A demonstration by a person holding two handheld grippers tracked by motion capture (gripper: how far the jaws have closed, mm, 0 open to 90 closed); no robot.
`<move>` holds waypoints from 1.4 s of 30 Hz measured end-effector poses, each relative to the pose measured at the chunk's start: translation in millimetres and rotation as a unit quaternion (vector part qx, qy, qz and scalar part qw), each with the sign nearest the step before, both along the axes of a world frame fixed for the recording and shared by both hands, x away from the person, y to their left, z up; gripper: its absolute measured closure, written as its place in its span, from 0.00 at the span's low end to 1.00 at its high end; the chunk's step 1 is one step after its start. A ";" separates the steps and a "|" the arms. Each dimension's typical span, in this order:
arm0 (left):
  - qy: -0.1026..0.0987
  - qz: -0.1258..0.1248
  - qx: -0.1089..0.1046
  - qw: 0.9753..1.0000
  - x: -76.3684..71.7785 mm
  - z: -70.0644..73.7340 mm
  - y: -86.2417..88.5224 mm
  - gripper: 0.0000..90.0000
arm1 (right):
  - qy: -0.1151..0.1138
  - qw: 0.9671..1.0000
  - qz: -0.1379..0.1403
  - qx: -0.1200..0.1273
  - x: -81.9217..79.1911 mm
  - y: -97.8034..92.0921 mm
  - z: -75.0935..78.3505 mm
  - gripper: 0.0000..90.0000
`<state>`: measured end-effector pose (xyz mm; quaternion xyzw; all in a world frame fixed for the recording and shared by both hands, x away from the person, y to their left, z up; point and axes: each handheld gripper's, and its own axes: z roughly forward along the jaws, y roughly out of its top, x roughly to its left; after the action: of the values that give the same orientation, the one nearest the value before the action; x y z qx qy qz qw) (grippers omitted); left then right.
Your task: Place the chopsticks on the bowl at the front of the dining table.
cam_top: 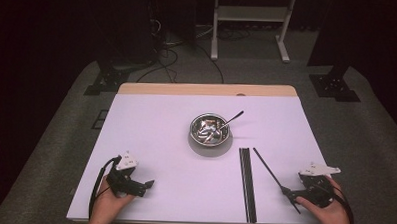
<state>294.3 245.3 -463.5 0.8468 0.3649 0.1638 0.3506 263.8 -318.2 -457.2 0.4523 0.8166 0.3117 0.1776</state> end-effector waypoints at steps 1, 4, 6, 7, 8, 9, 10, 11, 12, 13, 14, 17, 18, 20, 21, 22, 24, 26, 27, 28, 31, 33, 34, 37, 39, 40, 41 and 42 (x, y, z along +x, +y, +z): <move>0.000 0.000 0.000 1.000 0.0 0.0 0.0 0.00 | 0.000 1.000 -0.002 0.000 0.6 -1.7 -0.1 0.15; 0.000 0.000 0.000 1.000 0.0 0.0 0.0 0.00 | 0.000 1.000 -0.006 0.000 1.8 -4.6 0.0 0.15; 0.000 0.000 0.000 1.000 0.0 0.0 0.0 0.00 | -0.001 1.000 -0.009 0.001 2.6 -6.3 -0.1 0.15; 0.000 0.000 0.000 1.000 0.0 0.0 0.0 0.00 | -0.001 1.000 -0.010 0.000 3.0 -7.4 -0.1 0.15; 0.000 0.000 0.000 1.000 0.0 0.0 0.0 0.00 | -0.001 1.000 -0.011 0.001 3.4 -8.4 -0.1 0.15; 0.000 0.000 0.000 1.000 0.0 0.0 0.0 0.00 | -0.001 1.000 -0.012 0.002 3.6 -9.2 -0.2 0.15; 0.000 0.000 0.000 1.000 0.0 0.0 0.0 0.00 | 0.000 1.000 -0.013 0.002 3.8 -9.8 -0.2 0.15; 0.000 0.000 0.000 1.000 0.0 0.0 0.0 0.00 | 0.000 1.000 -0.015 0.002 4.1 -10.4 -0.1 0.15; 0.000 0.000 0.000 1.000 0.0 0.0 0.0 0.00 | 0.000 1.000 -0.016 0.001 4.3 -11.1 0.1 0.15; 0.000 0.000 0.000 1.000 0.0 0.0 0.0 0.00 | -0.001 1.000 -0.016 0.002 4.9 -11.9 -0.1 0.15; 0.000 0.000 0.000 1.000 0.0 0.0 0.0 0.00 | -0.001 1.000 -0.016 0.001 5.3 -12.8 -0.1 0.15; 0.000 0.000 0.000 1.000 0.0 0.0 0.0 0.00 | -0.002 1.000 -0.021 0.001 6.1 -14.9 0.1 0.15; 0.000 0.000 0.000 1.000 0.0 0.0 0.0 0.00 | -0.001 1.000 -0.022 0.001 6.4 -15.7 0.2 0.15; 0.000 0.000 0.000 1.000 0.0 0.0 0.0 0.00 | -0.001 1.000 -0.025 0.000 7.2 -17.4 0.3 0.15; 0.000 0.000 0.000 1.000 0.0 0.0 0.0 0.00 | -0.002 1.000 -0.026 0.000 7.7 -18.2 0.1 0.15; 0.000 0.000 0.000 1.000 0.0 0.0 0.0 0.00 | -0.002 1.000 -0.026 0.001 8.2 -19.1 0.1 0.15; 0.000 0.000 0.000 1.000 0.0 0.0 0.0 0.00 | -0.002 1.000 -0.028 0.001 9.0 -20.7 0.1 0.15; 0.000 0.000 0.000 1.000 0.0 0.0 0.0 0.00 | -0.002 1.000 -0.030 0.001 9.9 -22.1 0.2 0.15; 0.000 0.000 0.000 1.000 0.0 0.0 0.0 0.00 | -0.002 1.000 -0.031 0.001 10.2 -22.8 0.2 0.15; 0.000 0.000 0.000 1.000 0.0 0.0 0.0 0.00 | -0.002 0.999 -0.032 0.000 10.6 -23.6 0.2 0.15; 0.000 0.000 0.000 1.000 0.0 0.0 0.0 0.00 | -0.003 0.999 -0.034 -0.001 11.6 -25.6 0.2 0.15; 0.000 0.000 0.000 1.000 0.0 0.0 0.0 0.00 | -0.003 0.999 -0.037 0.001 12.5 -27.7 0.2 0.15; 0.000 0.000 0.000 1.000 0.0 0.0 0.0 0.00 | -0.003 0.999 -0.038 0.001 12.9 -28.8 0.0 0.15; 0.000 0.000 0.000 1.000 0.0 0.0 0.0 0.00 | -0.003 0.999 -0.040 0.001 14.2 -31.7 0.0 0.15; 0.000 0.000 0.000 1.000 0.0 0.0 0.0 0.00 | -0.002 0.999 -0.044 0.003 15.9 -34.4 -0.2 0.15; 0.000 0.000 0.000 1.000 0.0 0.0 0.0 0.00 | -0.002 0.999 -0.044 0.003 15.9 -34.4 -0.2 0.15; 0.000 0.000 0.000 1.000 0.0 0.0 0.0 0.00 | -0.002 0.999 -0.044 0.005 16.2 -35.1 -0.5 0.15; 0.000 0.000 0.000 1.000 0.0 0.0 0.0 0.00 | -0.002 0.999 -0.044 0.005 16.2 -35.1 -0.5 0.15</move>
<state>294.3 245.3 -463.5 0.8467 0.3650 0.1638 0.3507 280.0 -353.2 -457.7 0.4876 0.7941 0.3088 0.1905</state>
